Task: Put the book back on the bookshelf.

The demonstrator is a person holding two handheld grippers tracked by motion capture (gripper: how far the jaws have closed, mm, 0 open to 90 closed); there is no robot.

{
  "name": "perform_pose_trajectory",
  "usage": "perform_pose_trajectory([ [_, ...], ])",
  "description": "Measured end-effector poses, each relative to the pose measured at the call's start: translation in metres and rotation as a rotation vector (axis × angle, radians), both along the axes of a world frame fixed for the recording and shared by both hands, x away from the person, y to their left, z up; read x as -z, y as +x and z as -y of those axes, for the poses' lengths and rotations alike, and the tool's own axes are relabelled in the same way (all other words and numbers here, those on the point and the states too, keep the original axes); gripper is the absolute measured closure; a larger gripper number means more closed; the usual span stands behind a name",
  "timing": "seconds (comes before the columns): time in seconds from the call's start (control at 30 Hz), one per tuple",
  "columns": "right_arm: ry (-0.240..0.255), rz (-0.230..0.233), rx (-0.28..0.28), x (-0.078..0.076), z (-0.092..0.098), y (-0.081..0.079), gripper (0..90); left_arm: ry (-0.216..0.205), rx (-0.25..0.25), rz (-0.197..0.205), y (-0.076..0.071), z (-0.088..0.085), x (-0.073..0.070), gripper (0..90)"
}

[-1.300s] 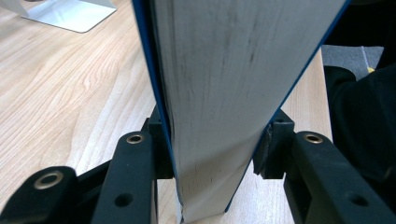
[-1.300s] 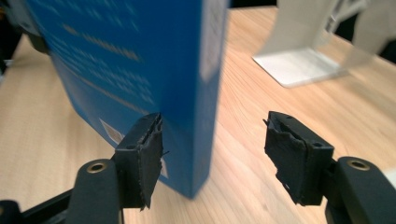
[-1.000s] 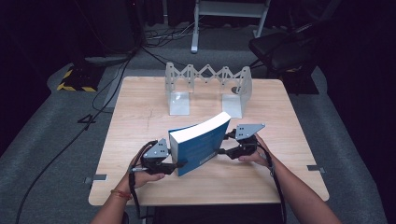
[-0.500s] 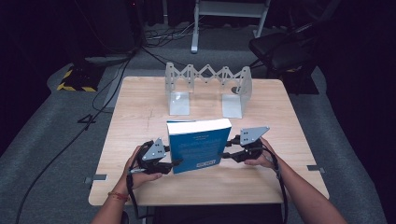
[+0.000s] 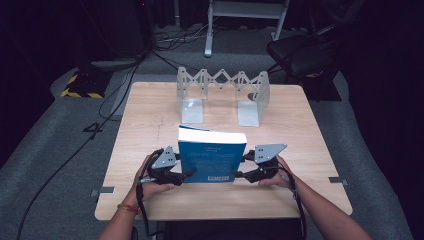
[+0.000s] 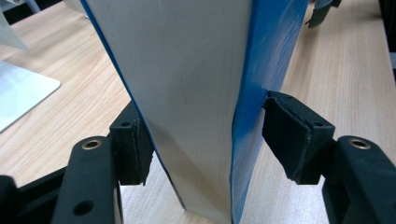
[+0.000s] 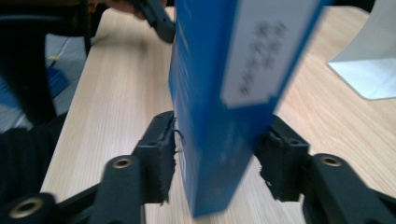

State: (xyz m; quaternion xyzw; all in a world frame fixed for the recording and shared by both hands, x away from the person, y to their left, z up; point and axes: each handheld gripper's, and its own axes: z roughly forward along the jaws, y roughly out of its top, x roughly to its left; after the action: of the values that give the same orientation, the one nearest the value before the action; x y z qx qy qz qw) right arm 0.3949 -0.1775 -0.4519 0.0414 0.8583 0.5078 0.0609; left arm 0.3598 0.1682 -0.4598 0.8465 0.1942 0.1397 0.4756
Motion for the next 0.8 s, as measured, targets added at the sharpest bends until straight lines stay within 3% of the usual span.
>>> perform_pose_trajectory([
  [0.07,0.038,-0.014,0.013,0.002,-0.004,0.000,50.1,0.021,-0.003,0.008,0.000,0.001,0.002,37.0],
  [0.17,0.056,-0.017,0.024,0.002,-0.005,0.001,55.1,0.032,-0.009,0.004,-0.002,0.002,0.006,36.5],
  [0.33,0.033,0.004,0.023,-0.001,-0.002,-0.010,60.6,0.059,-0.069,0.024,-0.005,0.015,0.013,31.2],
  [0.47,0.001,0.050,0.031,-0.004,0.002,-0.022,61.3,0.055,-0.083,-0.008,-0.001,0.023,0.010,31.7],
  [0.53,-0.002,0.049,0.044,-0.005,0.005,-0.022,61.4,0.051,-0.088,-0.014,0.001,0.028,0.009,31.9],
  [0.8,-0.011,0.013,0.101,-0.006,0.048,-0.024,61.3,0.063,-0.026,-0.034,0.016,0.075,0.007,31.9],
])
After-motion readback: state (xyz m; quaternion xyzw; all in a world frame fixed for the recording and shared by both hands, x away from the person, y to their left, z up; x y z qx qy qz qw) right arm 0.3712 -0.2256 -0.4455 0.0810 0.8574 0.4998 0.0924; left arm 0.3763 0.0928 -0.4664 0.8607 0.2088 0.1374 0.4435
